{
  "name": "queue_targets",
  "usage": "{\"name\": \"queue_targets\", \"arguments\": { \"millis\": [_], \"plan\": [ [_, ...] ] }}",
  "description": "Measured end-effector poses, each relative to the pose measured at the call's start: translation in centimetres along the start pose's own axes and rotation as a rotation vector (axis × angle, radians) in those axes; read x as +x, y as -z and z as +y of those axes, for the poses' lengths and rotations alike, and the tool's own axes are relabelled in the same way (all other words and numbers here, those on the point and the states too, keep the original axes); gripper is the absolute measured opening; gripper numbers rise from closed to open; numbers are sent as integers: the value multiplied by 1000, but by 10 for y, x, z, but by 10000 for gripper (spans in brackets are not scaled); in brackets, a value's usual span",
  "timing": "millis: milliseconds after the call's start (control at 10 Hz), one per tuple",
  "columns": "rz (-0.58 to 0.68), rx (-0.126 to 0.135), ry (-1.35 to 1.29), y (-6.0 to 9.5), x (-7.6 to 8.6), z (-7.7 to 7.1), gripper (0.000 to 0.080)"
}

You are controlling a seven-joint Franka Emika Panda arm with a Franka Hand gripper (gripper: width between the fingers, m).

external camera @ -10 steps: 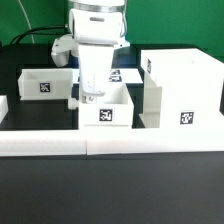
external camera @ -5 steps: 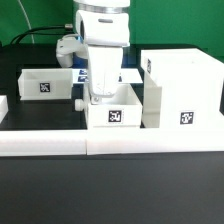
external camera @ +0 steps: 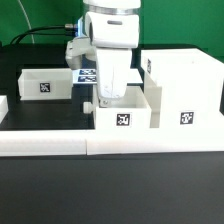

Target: Assemble drawer

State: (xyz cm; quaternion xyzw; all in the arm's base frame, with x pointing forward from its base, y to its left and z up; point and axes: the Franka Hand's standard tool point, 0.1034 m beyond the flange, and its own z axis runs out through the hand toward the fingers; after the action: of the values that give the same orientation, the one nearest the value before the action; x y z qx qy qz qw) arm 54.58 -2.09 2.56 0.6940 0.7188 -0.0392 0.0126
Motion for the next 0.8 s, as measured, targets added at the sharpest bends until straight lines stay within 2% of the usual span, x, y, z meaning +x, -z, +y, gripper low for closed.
{"name": "queue_targets", "arguments": {
  "millis": [300,400,500,600,800],
  "plan": [
    [0,2,0,-1,0,-1,42],
    [1,-9,-3,-1,1,1,42],
    [3,-34,-5,-2,1,2,42],
    [4,-40,-5,-3,2,1,42],
    [4,-33,-7,-4,1,0,42]
  ]
}}
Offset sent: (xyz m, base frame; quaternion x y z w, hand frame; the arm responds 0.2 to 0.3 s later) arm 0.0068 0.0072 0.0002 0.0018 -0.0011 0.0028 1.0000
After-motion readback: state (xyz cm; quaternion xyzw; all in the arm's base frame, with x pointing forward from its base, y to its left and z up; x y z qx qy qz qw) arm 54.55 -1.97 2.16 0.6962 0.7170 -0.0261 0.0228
